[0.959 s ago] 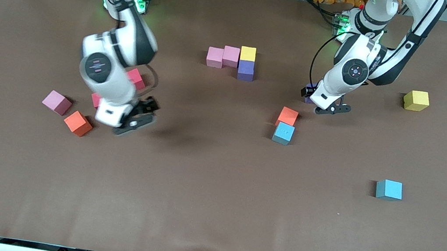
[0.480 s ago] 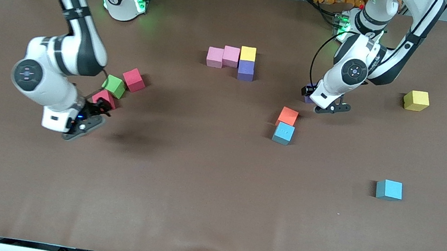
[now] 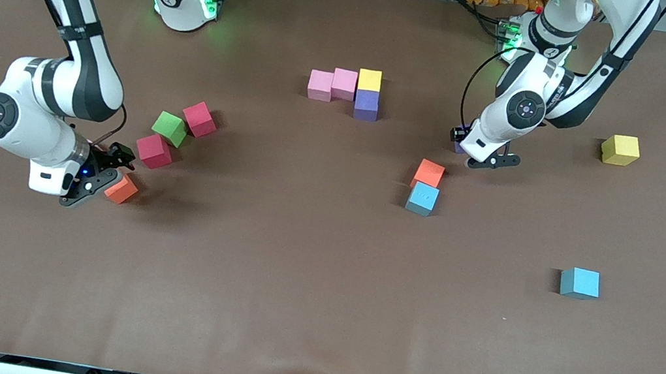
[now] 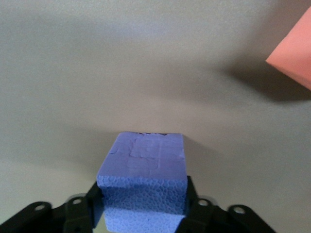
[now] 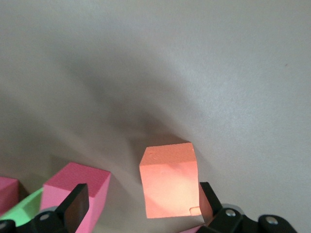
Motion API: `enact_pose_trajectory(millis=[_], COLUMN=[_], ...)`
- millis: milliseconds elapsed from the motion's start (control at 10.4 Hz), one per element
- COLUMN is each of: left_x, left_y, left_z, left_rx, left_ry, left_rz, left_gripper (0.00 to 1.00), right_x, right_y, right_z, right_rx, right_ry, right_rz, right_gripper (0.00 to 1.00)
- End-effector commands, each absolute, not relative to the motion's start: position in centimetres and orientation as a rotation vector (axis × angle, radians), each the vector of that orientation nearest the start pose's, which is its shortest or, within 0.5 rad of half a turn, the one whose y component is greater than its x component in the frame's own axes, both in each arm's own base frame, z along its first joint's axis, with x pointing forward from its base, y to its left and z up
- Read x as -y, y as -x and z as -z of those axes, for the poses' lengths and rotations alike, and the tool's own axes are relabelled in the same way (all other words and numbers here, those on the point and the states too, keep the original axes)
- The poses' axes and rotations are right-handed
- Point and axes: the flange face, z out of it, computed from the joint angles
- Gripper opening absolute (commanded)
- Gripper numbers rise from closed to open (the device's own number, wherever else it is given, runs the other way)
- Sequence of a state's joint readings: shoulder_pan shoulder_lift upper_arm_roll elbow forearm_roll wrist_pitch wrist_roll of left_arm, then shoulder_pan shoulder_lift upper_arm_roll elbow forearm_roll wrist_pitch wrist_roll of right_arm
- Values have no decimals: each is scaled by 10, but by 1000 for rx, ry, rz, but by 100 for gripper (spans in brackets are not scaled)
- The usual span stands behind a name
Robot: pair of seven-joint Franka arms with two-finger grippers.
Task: Form number 2 with 11 blocks
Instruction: 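Move the right gripper to the orange block and grasp it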
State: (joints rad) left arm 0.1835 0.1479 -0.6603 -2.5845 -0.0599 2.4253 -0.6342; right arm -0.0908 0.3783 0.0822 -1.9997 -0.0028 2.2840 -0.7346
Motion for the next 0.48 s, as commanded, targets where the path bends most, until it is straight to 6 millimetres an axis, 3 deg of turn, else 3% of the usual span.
enact_pose_trajectory(millis=[0, 192, 384], left_x=[201, 212, 252], left_y=[-364, -377, -383], left_z=[-202, -216, -241], left_rx=[281, 266, 222], left_ry=[3064, 3075, 3096], left_rz=[-459, -443, -451], left_gripper=[0, 0, 0], right_x=[14, 21, 32], right_y=[-597, -598, -599], right_z=[-246, -233, -219], right_rx=[1136, 1151, 1154], right_ry=[2854, 2851, 2849], right_rz=[-111, -88, -75], right_gripper=[100, 100, 100])
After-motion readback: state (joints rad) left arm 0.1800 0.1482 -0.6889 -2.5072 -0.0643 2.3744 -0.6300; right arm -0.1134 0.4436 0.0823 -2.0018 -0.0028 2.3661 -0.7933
